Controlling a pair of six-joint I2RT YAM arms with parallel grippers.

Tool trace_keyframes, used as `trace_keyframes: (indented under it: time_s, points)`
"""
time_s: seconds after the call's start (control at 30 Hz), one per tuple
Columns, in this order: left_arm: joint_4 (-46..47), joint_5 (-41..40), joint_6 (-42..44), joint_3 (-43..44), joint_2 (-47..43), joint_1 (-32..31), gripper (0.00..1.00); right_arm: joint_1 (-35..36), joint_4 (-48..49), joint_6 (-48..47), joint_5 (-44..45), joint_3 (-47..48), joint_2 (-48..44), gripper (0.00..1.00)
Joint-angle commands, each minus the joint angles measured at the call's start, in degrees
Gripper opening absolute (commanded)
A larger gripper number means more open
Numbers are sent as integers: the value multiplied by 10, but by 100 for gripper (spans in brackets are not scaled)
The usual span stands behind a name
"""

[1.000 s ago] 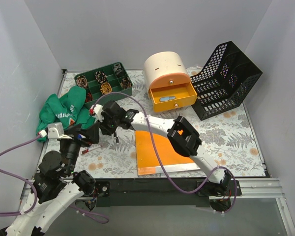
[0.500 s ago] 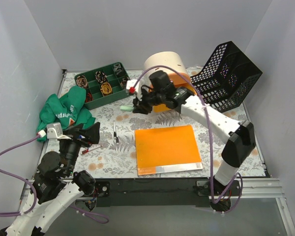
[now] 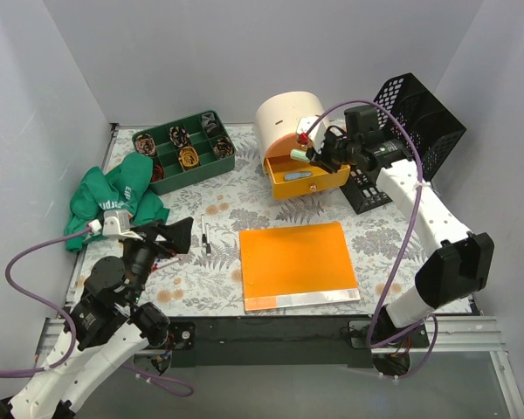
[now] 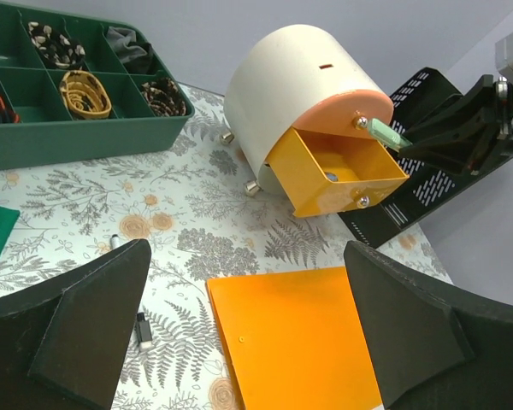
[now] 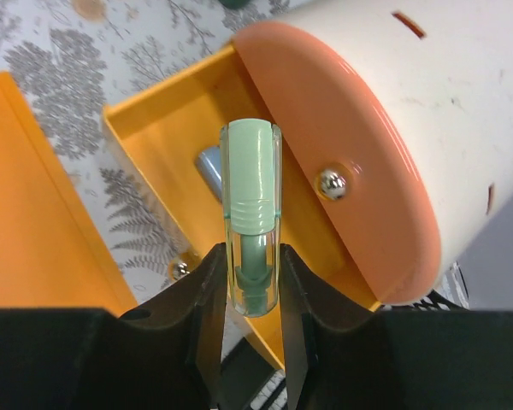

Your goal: Organize the desk

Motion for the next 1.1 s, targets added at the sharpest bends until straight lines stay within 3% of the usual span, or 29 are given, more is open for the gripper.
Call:
trace_keyframes:
  time_s: [0.0,0.07,0.1,0.17,0.2,0.3,0.53,0.73,0.87,1.07]
  points:
    - [2,16,-15,-7,12,2,98,-22,-3,-49,13,35,33,18]
    - [-2,18,-19,-8,12,2,98,-23,-4,-53,19,44,44,25]
    - [-7,18,-25,-9,12,2,98,-24,-3,-54,21,50,52,35]
    - [-14,18,-29,-11,9,2,98,-25,-2,-54,27,56,60,45]
    - [-15,18,-32,-12,8,3,98,-25,-1,-52,29,62,66,56]
    - [-15,19,-35,-14,7,3,98,-27,0,-38,42,73,75,65]
    - [-10,24,-35,-18,15,2,98,-32,0,1,-13,60,29,66]
    - [5,38,-38,-29,22,3,98,-34,0,-47,-119,-47,-56,60]
    - [4,42,-36,-28,26,2,98,-35,0,-111,-127,-113,-97,54]
    - [-2,51,-51,-32,40,2,98,-39,0,-71,-138,-158,-140,54]
